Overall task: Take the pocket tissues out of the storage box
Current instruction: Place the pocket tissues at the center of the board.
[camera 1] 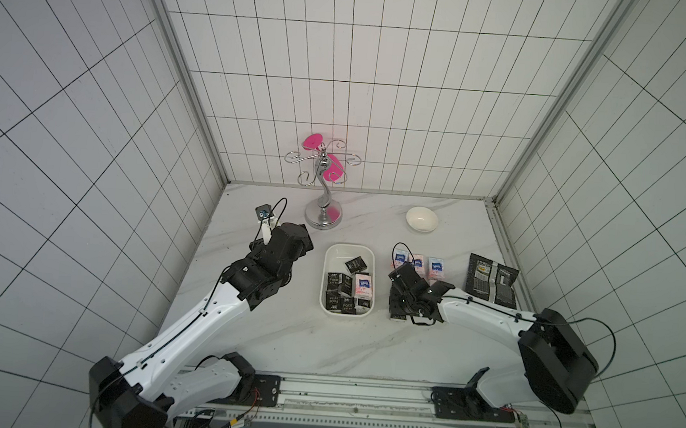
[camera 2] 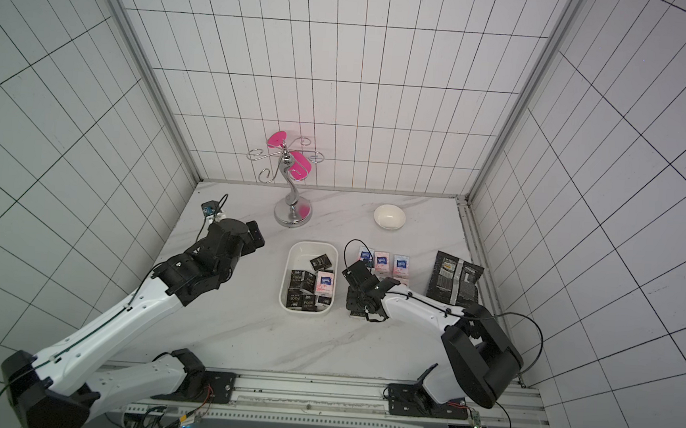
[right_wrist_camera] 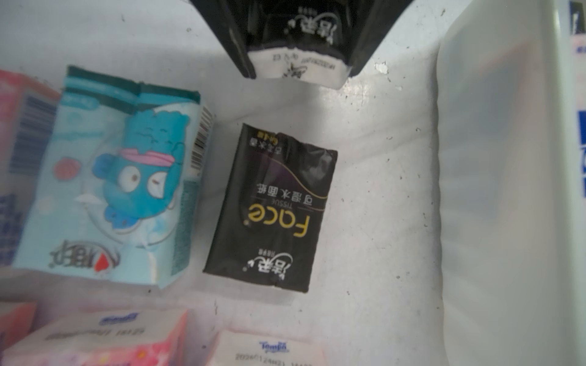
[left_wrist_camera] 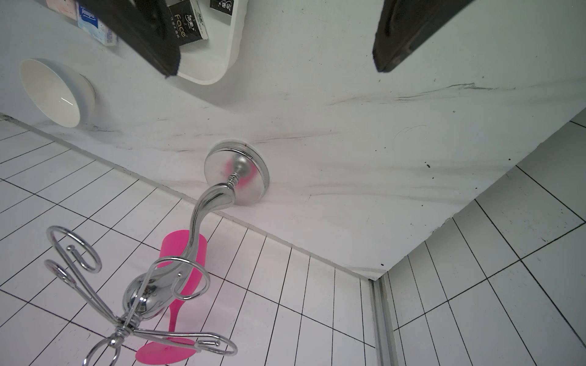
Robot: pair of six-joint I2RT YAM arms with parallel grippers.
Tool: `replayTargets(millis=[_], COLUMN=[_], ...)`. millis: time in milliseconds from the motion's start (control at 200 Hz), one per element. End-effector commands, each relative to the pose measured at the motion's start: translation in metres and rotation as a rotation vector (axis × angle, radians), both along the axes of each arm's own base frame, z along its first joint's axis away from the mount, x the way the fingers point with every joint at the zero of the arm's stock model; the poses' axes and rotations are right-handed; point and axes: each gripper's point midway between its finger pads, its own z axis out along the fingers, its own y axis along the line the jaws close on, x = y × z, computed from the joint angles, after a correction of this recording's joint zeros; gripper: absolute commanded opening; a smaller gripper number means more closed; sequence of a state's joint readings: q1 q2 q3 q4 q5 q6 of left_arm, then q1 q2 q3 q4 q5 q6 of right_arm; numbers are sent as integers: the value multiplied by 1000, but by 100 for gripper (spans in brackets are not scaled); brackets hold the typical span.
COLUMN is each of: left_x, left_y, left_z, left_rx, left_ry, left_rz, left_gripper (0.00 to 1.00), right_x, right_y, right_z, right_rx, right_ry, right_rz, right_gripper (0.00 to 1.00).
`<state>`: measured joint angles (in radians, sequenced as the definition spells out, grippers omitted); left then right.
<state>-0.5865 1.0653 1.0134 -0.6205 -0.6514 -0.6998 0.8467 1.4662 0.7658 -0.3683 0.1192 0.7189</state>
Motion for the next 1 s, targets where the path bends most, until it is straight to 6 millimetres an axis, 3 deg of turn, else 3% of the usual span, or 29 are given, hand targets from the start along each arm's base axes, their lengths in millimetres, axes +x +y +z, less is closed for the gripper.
replayTargets(millis=[0, 435, 725, 830, 995], left_x=[2, 1, 2, 1, -3], left_y=[-2, -3, -5, -3, 0], left_z=[11, 10, 12, 16, 17], left_rx=[-25, -27, -20, -21, -27], left_ry=[-28, -30, -26, -35, -39], left_rz=[-3, -6, -17, -14, -7], left_gripper=[98, 99, 98, 98, 98], right_x=[0, -8, -9, -8, -1], right_y=[1, -7, -9, -9, -11], right_z=[-6, -15, -16, -6, 28], right_rx=[2, -5, -23, -32, -17], right_ry=[-2, 21, 32, 21, -57], right_rz=[-15, -41, -34, -19, -24], right_gripper=[47, 49, 57, 58, 59])
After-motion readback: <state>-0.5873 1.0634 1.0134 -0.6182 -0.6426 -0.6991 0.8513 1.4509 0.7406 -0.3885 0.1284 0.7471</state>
